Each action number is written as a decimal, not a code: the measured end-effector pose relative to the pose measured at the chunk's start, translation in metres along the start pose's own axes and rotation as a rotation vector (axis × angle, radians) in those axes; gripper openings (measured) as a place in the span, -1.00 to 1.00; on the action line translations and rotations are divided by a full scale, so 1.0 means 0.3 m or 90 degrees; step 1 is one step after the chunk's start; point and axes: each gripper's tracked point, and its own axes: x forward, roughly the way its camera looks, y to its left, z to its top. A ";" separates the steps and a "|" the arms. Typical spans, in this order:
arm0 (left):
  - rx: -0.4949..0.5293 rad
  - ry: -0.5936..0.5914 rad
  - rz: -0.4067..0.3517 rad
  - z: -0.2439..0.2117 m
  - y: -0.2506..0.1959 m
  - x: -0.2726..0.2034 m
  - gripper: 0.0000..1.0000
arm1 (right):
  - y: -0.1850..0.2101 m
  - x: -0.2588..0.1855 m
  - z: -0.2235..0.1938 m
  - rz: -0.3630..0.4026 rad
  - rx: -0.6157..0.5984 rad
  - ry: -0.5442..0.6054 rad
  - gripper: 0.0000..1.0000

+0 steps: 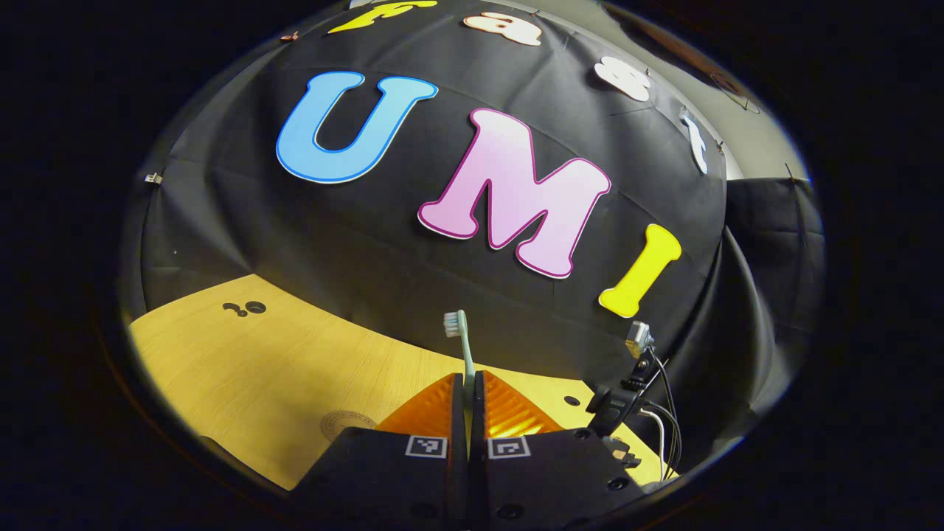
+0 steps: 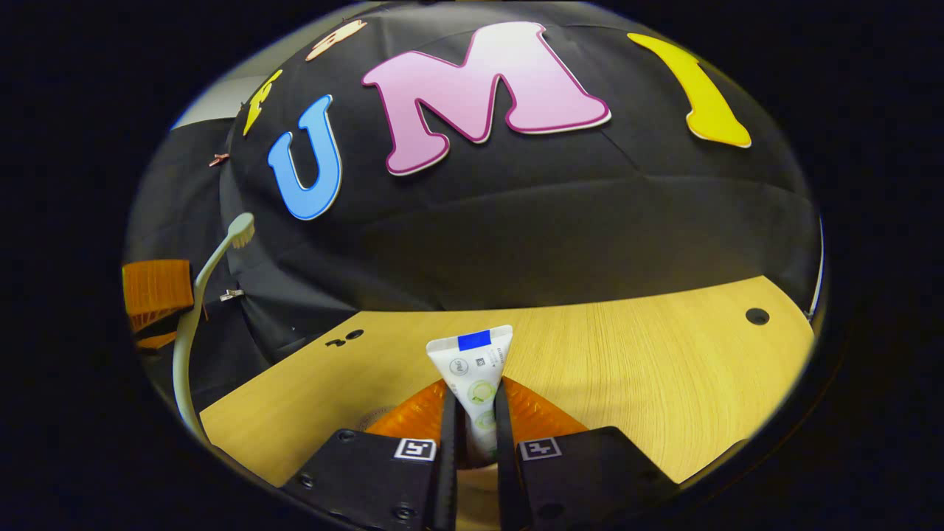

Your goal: Put the toothbrush and toothpaste on the desktop into the cup, then pick up the cup and place it on the coaster on the desktop.

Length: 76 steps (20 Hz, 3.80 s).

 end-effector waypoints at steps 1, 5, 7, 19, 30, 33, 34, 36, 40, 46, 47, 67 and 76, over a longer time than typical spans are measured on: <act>-0.003 -0.005 0.000 -0.003 0.003 0.018 -0.88 | -0.002 -0.012 -0.002 0.001 0.004 0.002 -0.48; -0.021 -0.035 0.000 0.013 0.011 0.074 -0.89 | -0.029 -0.047 0.032 -0.018 0.020 -0.010 -0.31; -0.031 -0.050 0.000 0.028 0.009 0.106 -0.89 | -0.051 -0.077 0.051 -0.027 0.028 -0.016 -0.46; -0.018 -0.115 -0.009 -0.007 0.010 0.362 -0.88 | -0.096 -0.265 0.081 -0.005 -0.004 -0.029 -0.12; 0.059 -0.064 -0.004 -0.275 0.040 0.471 -0.88 | -0.121 -0.296 -0.089 0.021 -0.062 0.045 -0.11; 0.089 -0.060 -0.017 -0.315 0.023 0.459 -0.88 | -0.138 -0.288 -0.117 0.027 -0.053 0.072 -0.27; 0.098 -0.058 -0.016 -0.327 0.024 0.453 -0.88 | -0.144 -0.288 -0.126 0.030 -0.054 0.082 -0.08; 0.110 -0.057 -0.012 -0.347 0.030 0.449 -0.88 | -0.147 -0.290 -0.136 0.035 -0.061 0.096 -0.06; 0.116 -0.051 -0.035 -0.377 0.021 0.422 -0.75 | -0.152 -0.296 -0.152 0.056 -0.090 0.145 0.01; 0.108 -0.019 -0.016 -0.378 0.070 0.316 -0.37 | -0.115 -0.315 -0.161 0.108 -0.130 0.232 0.14; 0.113 -0.014 -0.011 -0.372 0.082 0.284 -0.26 | -0.104 -0.315 -0.155 0.114 -0.128 0.240 0.14; 0.109 0.144 0.075 -0.439 0.247 -0.406 0.58 | -0.081 -0.125 -0.282 0.125 -0.296 0.466 0.23; 0.103 0.140 0.090 -0.457 0.303 -0.415 0.58 | -0.074 -0.113 -0.312 0.122 -0.316 0.522 0.00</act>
